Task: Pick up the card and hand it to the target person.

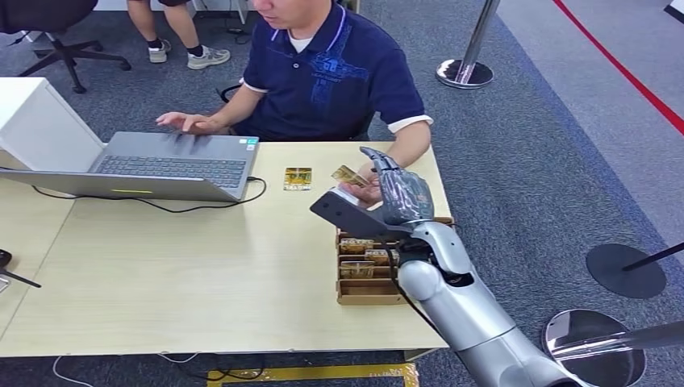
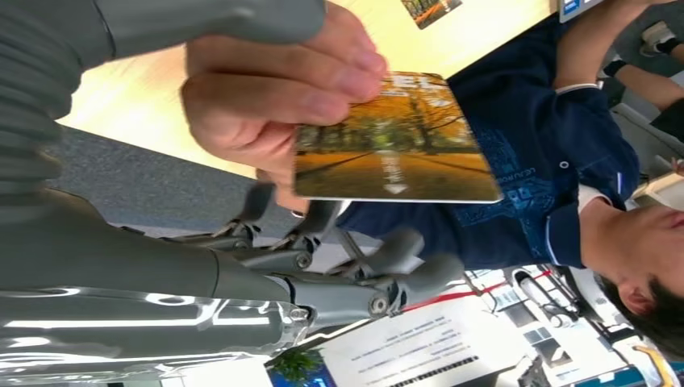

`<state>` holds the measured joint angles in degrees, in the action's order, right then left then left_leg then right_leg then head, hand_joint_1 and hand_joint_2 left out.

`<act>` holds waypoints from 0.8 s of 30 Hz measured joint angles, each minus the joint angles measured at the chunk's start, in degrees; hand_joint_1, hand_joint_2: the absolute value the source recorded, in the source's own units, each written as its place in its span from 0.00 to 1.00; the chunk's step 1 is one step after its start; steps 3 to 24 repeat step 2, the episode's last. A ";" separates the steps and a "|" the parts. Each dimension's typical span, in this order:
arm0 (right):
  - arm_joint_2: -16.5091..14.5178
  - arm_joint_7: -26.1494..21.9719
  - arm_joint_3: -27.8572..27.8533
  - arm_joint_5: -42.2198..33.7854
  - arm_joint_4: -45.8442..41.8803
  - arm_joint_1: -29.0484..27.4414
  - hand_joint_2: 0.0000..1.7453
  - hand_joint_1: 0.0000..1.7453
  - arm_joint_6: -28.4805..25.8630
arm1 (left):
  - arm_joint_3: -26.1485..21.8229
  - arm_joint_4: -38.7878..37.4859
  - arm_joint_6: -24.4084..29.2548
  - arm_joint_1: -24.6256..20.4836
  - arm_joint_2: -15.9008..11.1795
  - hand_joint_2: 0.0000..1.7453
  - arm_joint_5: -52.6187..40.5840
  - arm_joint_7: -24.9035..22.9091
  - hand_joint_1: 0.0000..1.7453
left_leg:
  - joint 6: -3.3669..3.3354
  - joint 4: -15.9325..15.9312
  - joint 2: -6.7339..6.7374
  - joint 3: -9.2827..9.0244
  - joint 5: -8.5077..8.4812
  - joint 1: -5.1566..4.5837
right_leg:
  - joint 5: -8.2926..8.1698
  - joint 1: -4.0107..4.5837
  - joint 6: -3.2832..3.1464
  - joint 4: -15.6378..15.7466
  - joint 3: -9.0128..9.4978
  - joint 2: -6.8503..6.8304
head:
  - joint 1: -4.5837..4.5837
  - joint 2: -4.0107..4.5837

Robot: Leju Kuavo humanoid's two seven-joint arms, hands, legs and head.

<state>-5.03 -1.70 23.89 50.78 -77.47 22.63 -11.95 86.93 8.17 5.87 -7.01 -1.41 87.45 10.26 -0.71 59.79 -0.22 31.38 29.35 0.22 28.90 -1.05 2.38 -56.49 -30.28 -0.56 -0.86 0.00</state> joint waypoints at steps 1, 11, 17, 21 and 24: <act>-0.02 0.01 0.07 -0.03 0.14 0.04 1.00 0.00 -0.13 | 0.00 0.00 0.01 0.00 -0.02 0.00 0.00 -0.01 0.00 | 0.00 0.00 0.00 0.00 0.00 0.00 | 0.00 0.00 0.00 0.00 0.00 0.00 | 0.01 0.00; -0.02 0.01 0.09 -0.04 0.20 0.06 1.00 0.00 -0.17 | 0.00 0.00 0.01 0.00 -0.03 0.00 0.00 -0.01 0.00 | 0.00 0.00 0.00 0.00 0.00 0.00 | 0.00 0.00 0.00 0.00 0.00 0.00 | 0.01 0.00; -0.02 0.01 0.09 -0.04 0.20 0.06 1.00 0.00 -0.17 | 0.00 0.00 0.01 0.00 -0.03 0.00 0.00 -0.01 0.00 | 0.00 0.00 0.00 0.00 0.00 0.00 | 0.00 0.00 0.00 0.00 0.00 0.00 | 0.01 0.00; -0.02 0.01 0.09 -0.04 0.20 0.06 1.00 0.00 -0.17 | 0.00 0.00 0.01 0.00 -0.03 0.00 0.00 -0.01 0.00 | 0.00 0.00 0.00 0.00 0.00 0.00 | 0.00 0.00 0.00 0.00 0.00 0.00 | 0.01 0.00; -0.02 0.01 0.09 -0.04 0.20 0.06 1.00 0.00 -0.17 | 0.00 0.00 0.01 0.00 -0.03 0.00 0.00 -0.01 0.00 | 0.00 0.00 0.00 0.00 0.00 0.00 | 0.00 0.00 0.00 0.00 0.00 0.00 | 0.01 0.00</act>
